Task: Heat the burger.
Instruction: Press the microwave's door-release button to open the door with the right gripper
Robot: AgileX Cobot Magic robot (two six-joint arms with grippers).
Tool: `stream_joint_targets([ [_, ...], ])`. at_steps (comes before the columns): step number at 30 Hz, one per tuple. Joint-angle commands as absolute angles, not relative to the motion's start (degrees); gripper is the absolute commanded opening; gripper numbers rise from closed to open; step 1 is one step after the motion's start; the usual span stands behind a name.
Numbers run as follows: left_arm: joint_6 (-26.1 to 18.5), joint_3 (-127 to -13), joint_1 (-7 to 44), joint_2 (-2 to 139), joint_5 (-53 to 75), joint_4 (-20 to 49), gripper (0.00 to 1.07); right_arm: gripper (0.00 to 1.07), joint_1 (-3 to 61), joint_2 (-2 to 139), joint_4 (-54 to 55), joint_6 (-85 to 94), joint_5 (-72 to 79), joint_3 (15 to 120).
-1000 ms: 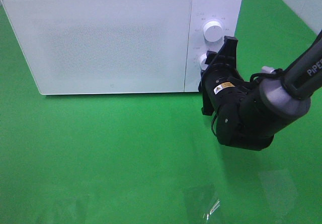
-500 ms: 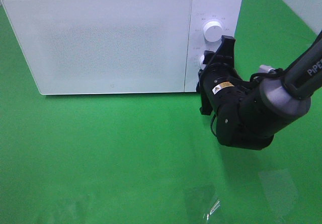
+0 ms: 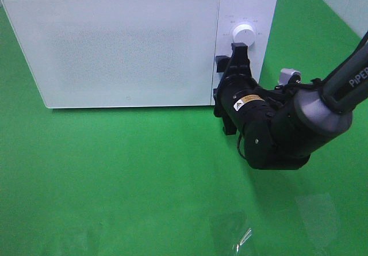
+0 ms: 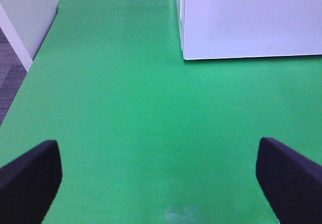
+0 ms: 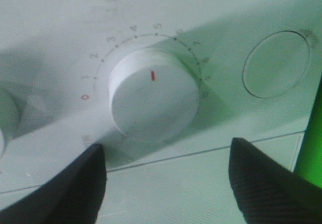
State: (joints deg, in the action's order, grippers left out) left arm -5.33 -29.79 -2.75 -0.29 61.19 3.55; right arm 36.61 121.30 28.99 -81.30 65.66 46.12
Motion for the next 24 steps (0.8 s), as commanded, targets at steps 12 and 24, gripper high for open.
stream_joint_targets([
  [12, -5.33, -29.62, -2.98, -1.32, 61.36, 3.44, 0.98, 0.68, 36.15, 113.73, 24.75, -66.86, 57.52, 39.88],
  [24, -5.33, -29.62, -2.98, -1.32, 61.36, 3.44, 0.98, 0.68, 36.15, 100.61, 23.43, -37.59, 42.06, 34.95],
])
